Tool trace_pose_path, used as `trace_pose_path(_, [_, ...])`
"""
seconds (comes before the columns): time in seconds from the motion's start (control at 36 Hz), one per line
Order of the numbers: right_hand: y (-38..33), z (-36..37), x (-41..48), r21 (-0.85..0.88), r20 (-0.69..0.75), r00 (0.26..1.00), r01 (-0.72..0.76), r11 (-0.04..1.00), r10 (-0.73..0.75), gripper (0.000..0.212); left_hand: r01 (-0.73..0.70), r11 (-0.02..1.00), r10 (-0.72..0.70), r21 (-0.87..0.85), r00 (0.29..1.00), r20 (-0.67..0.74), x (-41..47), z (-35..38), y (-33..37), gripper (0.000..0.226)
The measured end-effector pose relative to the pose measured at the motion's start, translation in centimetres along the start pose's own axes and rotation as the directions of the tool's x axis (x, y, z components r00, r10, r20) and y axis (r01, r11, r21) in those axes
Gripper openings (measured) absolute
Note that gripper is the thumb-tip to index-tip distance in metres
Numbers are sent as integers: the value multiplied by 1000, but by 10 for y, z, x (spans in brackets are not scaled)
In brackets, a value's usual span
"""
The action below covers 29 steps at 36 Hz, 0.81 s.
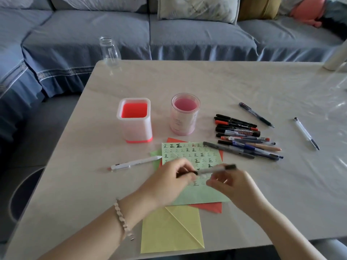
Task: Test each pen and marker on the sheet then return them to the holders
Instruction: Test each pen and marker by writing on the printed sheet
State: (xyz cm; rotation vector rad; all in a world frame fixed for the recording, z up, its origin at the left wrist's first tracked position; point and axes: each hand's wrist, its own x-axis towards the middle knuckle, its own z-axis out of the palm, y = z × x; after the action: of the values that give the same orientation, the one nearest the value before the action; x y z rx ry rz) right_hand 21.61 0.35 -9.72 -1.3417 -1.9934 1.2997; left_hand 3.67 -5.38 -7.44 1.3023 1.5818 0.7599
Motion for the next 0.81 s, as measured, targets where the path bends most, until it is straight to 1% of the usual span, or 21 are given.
trace_pose_path(0.03, [8, -3, 8, -187, -34, 999, 9, 982, -16, 12, -24, 998, 31, 58, 992, -125, 0, -4, -7, 11])
trace_pose_path(0.06, [14, -6, 17, -328, -87, 995, 22, 944, -53, 18, -34, 994, 59, 106, 969, -238, 0, -9, -14, 12])
trace_pose_path(0.08, [16, -10, 25, -418, -151, 985, 18, 908, -89, 23, -35, 989, 83, 147, 939, -334, -1, -15, -21, 15])
trace_pose_path(0.14, [14, -14, 42, -480, -277, 952, -17, 877, -133, 29, -19, 976, 121, 216, 873, -472, -2, -27, -35, 15])
trace_pose_path(0.17, [13, -15, 51, -507, -300, 942, -24, 862, -150, 31, -6, 966, 144, 257, 842, -520, -2, -34, -42, 12])
trace_pose_path(0.19, [12, -15, 59, -552, -290, 942, -23, 834, -166, 32, 7, 950, 176, 312, 813, -555, -1, -41, -50, 10])
trace_pose_path(0.25, [15, -14, 72, -653, -244, 955, -31, 756, -171, 32, 34, 897, 256, 440, 772, -581, 1, -54, -63, 11])
trace_pose_path(0.31, [19, -12, 80, -723, -212, 966, -55, 689, -145, 30, 70, 847, 295, 527, 762, -576, 4, -66, -74, 14])
trace_pose_path(0.36, [22, -10, 83, -760, -193, 973, -65, 646, -129, 30, 123, 811, 282, 572, 774, -566, 8, -74, -82, 15])
trace_pose_path(0.44, [28, -10, 84, -805, -160, 973, -33, 592, -165, 30, 200, 755, 214, 625, 825, -523, 14, -80, -91, 13])
trace_pose_path(0.5, [26, -13, 82, -822, -138, 972, -6, 569, -190, 28, 218, 721, 221, 658, 828, -516, 16, -80, -96, 18])
trace_pose_path(0.53, [22, -14, 80, -809, -137, 970, 6, 588, -199, 27, 209, 704, 250, 678, 821, -513, 16, -79, -97, 22])
trace_pose_path(0.58, [8, -17, 72, -728, -172, 955, 42, 684, -242, 25, 133, 701, 348, 701, 793, -499, 15, -71, -91, 26])
trace_pose_path(0.61, [-1, -17, 66, -656, -208, 939, 73, 751, -273, 23, 53, 715, 402, 697, 784, -472, 14, -65, -84, 23])
trace_pose_path(0.64, [-11, -16, 60, -566, -247, 922, 111, 817, -297, 20, -43, 752, 432, 658, 786, -442, 12, -58, -75, 20])
trace_pose_path(0.67, [-21, -13, 52, -468, -281, 909, 149, 871, -307, 16, -133, 818, 421, 559, 801, -426, 9, -52, -64, 18])
trace_pose_path(0.69, [-31, -10, 45, -356, -305, 904, 185, 916, -301, 14, -184, 898, 355, 400, 838, -414, 4, -44, -51, 18])
trace_pose_path(0.72, [-40, -7, 38, -217, -317, 911, 203, 955, -265, 17, -194, 957, 261, 214, 898, -355, -1, -37, -38, 20])
trace_pose_path(0.75, [-49, -2, 31, -52, -309, 927, 208, 977, -214, 20, -162, 986, 169, 49, 952, -256, -5, -29, -27, 24])
trace_pose_path(0.78, [-58, 2, 26, 102, -291, 942, 206, 973, -168, 21, -133, 990, 123, -56, 980, -157, -7, -22, -19, 28])
trace_pose_path(0.81, [-66, 6, 21, 220, -276, 951, 203, 954, -139, 19, -133, 986, 125, -98, 989, -84, -9, -16, -14, 28])
